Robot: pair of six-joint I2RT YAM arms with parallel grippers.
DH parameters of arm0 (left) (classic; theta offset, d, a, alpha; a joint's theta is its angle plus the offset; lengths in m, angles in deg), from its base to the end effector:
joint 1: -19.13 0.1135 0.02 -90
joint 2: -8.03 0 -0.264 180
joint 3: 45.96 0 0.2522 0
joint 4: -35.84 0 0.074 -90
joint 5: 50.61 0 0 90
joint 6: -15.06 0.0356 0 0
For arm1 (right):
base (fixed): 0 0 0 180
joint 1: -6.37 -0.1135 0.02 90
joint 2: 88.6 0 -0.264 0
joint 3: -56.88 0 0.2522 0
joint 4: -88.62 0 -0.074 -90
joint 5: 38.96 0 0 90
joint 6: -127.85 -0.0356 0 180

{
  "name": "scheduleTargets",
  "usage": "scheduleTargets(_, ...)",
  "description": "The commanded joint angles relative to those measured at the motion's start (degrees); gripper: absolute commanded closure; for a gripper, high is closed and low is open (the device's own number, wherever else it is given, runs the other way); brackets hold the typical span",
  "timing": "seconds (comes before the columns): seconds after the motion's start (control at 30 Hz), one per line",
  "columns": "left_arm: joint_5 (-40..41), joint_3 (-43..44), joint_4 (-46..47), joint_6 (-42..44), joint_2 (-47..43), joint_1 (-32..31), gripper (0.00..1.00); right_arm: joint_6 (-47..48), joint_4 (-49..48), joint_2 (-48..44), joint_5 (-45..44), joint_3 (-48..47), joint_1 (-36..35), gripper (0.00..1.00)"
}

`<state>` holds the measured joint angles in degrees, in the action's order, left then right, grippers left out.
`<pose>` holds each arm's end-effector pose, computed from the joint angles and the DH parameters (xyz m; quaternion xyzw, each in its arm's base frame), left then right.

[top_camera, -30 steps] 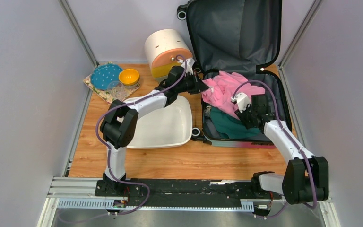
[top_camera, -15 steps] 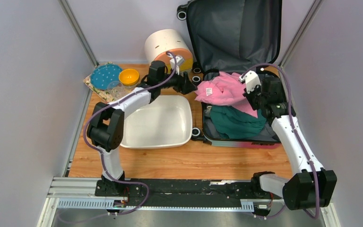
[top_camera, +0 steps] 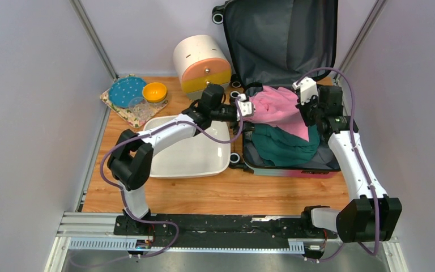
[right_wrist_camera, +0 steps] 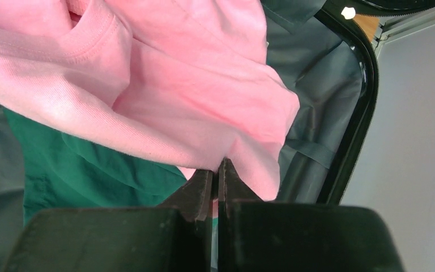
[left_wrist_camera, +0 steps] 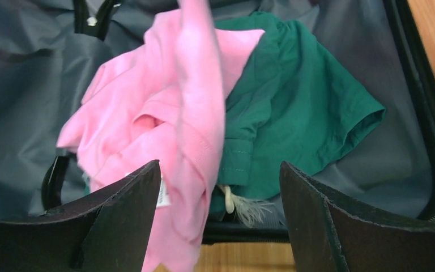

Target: Open, take out, and arrange the luggage

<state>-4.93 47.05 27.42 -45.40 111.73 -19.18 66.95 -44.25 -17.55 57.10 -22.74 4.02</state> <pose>0.3175 -0.2826 0.2906 0.6026 0.5040 -0.3475 0.5120 0.2688 0.0148 0.3326 -0.2659 0.8598 -0.0539 0.4326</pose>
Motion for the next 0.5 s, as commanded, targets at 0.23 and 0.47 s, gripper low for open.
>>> scheduleTargets(0.23,12.48,7.33,5.81,11.07,10.9,-2.3,0.21,-1.15,-1.11,-2.84,3.25,-3.22,1.47,1.0)
scheduleTargets(0.47,14.7,7.15,10.56,8.44,11.17,-2.13,0.32,-1.06,-0.93,-3.72,4.57,-3.92,1.65,1.0)
